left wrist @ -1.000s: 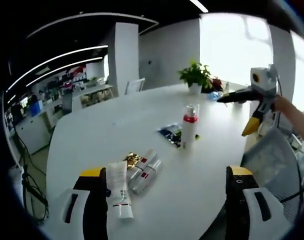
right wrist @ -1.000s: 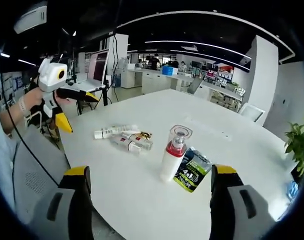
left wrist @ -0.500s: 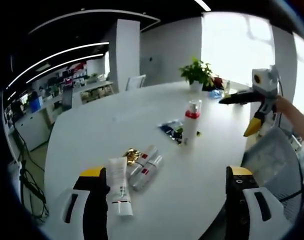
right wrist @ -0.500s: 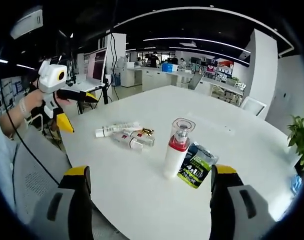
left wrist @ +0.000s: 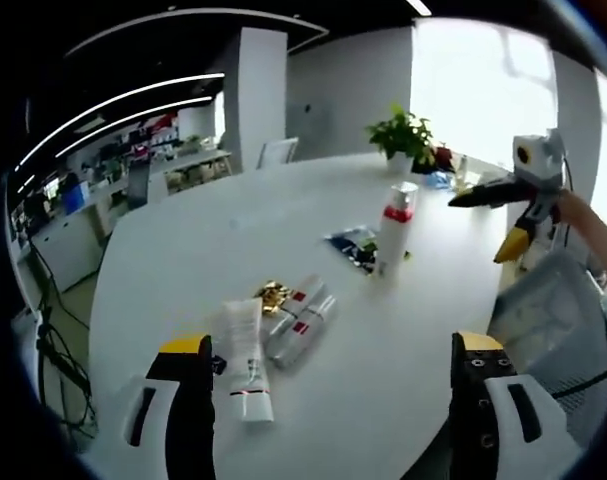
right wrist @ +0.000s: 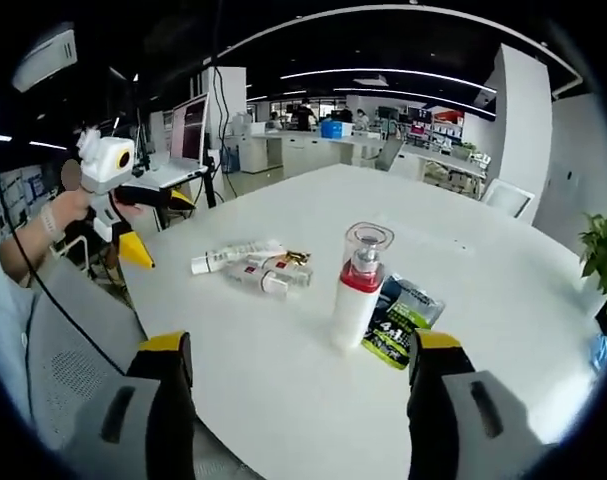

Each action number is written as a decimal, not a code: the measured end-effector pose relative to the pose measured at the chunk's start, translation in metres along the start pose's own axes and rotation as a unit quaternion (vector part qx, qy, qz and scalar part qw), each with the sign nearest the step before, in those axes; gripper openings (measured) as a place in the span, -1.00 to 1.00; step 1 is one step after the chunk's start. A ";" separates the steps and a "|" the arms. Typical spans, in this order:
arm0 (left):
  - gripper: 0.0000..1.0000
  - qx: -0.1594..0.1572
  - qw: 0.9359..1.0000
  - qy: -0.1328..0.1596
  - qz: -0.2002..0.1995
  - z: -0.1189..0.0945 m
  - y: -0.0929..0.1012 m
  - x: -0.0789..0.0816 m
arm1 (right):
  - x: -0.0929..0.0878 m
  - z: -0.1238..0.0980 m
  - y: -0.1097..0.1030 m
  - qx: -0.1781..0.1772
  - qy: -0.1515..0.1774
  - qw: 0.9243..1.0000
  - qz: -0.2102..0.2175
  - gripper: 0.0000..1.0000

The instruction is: Arrange the skincare products in the storage area until every visible bottle or jar stands upright without overlapping.

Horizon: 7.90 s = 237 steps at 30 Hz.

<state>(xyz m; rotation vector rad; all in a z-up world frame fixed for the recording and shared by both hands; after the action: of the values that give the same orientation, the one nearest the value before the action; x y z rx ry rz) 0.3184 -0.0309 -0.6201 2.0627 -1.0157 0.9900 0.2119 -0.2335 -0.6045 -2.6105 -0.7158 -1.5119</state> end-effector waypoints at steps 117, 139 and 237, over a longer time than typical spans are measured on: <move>-0.72 0.061 0.982 -0.181 -0.017 0.096 -0.105 -0.045 | -0.032 0.027 -0.027 0.078 -0.014 0.995 0.065 0.12; -0.74 0.042 0.993 -0.075 -0.079 0.067 -0.085 -0.021 | -0.013 0.026 -0.037 0.096 0.029 0.991 0.088 0.00; -0.58 -0.133 0.983 -0.018 0.126 0.111 0.125 -0.006 | 0.045 0.032 -0.017 0.048 0.204 0.971 0.116 -0.91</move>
<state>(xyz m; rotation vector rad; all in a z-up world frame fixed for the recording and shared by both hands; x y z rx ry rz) 0.2492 -0.1791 -0.6577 1.7701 -1.3740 0.8854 0.2499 -0.1934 -0.5877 -2.1191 -0.4147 -1.7998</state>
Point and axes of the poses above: the point that each gripper's makers call its tool centre point, and the gripper's own axes: z roughly forward along the fingers, y roughly to its right, x roughly out of its top, the point moved 1 cm from there along -z, roughly backward along the fingers, and after that the axes turned 11 degrees about -z, right-handed, at the moved point
